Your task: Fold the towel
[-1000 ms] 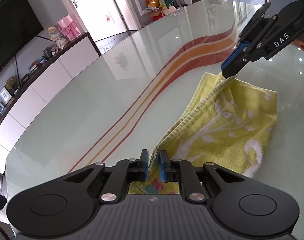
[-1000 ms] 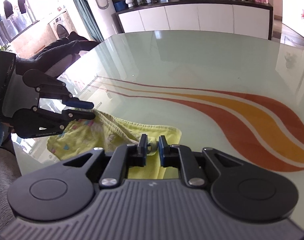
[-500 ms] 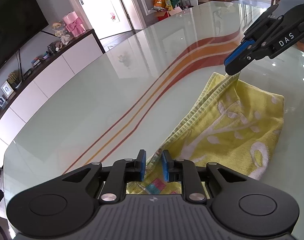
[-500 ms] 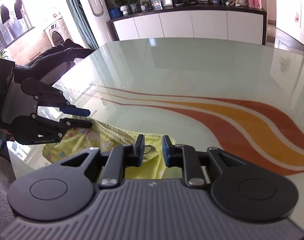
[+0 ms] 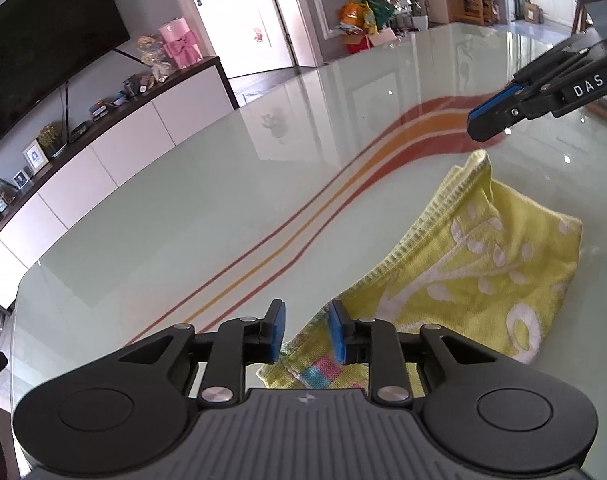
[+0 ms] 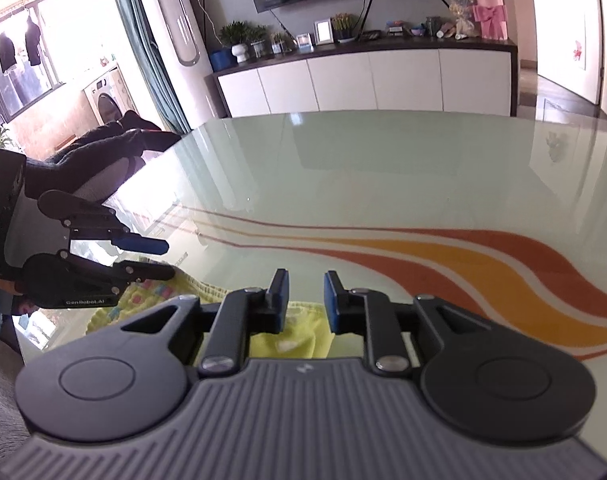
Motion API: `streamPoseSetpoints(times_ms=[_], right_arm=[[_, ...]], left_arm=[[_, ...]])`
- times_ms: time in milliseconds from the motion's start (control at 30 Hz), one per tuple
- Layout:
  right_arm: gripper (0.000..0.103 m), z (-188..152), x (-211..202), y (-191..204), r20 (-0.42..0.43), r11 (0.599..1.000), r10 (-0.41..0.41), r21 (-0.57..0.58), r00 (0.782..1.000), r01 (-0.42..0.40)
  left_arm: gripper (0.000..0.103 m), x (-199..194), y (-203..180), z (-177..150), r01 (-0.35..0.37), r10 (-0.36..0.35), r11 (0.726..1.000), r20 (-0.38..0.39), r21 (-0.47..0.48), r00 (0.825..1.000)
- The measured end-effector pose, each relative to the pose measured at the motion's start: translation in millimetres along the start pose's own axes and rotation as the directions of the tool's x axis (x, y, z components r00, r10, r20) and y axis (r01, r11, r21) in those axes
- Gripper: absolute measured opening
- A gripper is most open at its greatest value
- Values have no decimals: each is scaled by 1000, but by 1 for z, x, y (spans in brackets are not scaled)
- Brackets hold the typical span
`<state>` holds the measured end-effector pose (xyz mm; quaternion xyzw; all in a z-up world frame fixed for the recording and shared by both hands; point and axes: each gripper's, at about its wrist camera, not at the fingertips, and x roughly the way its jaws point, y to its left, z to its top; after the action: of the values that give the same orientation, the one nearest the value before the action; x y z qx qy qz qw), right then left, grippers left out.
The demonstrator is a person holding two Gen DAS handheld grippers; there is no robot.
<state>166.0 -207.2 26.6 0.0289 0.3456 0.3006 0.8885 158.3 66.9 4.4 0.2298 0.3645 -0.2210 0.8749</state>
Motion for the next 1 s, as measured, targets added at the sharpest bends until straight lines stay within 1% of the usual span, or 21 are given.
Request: streamPoseSetpoints(times_ms=[200, 333, 367, 433, 500, 633, 767, 833, 867, 933, 1000], right_arm=[[19, 0, -2, 1, 0, 1000, -5, -21, 1000, 5], [19, -1, -3, 0, 4, 1000, -10, -25, 1000, 10], [19, -1, -3, 0, 5, 1000, -11, -25, 1000, 11], [19, -1, -3, 0, 6, 1000, -12, -26, 1000, 12], [19, -1, -3, 1, 6, 1000, -11, -27, 1000, 11], [19, -1, -8, 6, 10, 999, 7, -43, 1000, -7], [19, -6, -10, 19, 2, 996, 57, -61, 998, -57], [19, -12, -4, 33, -25, 990, 97, -97, 995, -99], [19, -15, 2, 41, -43, 986, 113, -121, 993, -118], [19, -20, 16, 54, -80, 977, 124, -164, 989, -136], [19, -24, 34, 60, -107, 975, 118, -176, 987, -136]], left_arm=[[30, 2, -2, 2, -8, 8, 1000, -1, 0, 1000], [41, 3, -2, 4, -27, 27, 1000, -4, 11, 1000], [41, 2, -1, 4, -41, 41, 999, 0, 14, 999], [42, 0, 2, 5, -52, 53, 999, 7, -2, 999], [44, -4, 10, 8, -59, 60, 997, 25, -59, 998], [48, -13, 10, 10, -70, 73, 994, 38, -83, 997], [55, -32, -13, 10, -73, 78, 995, 67, -69, 995], [58, -38, -23, 7, -71, 77, 994, 79, -82, 994], [58, -41, -33, 2, -52, 60, 994, 84, -99, 995], [58, -39, -44, -4, -28, 37, 994, 85, -105, 996], [58, -28, -61, -11, -28, 34, 996, 70, -86, 997]])
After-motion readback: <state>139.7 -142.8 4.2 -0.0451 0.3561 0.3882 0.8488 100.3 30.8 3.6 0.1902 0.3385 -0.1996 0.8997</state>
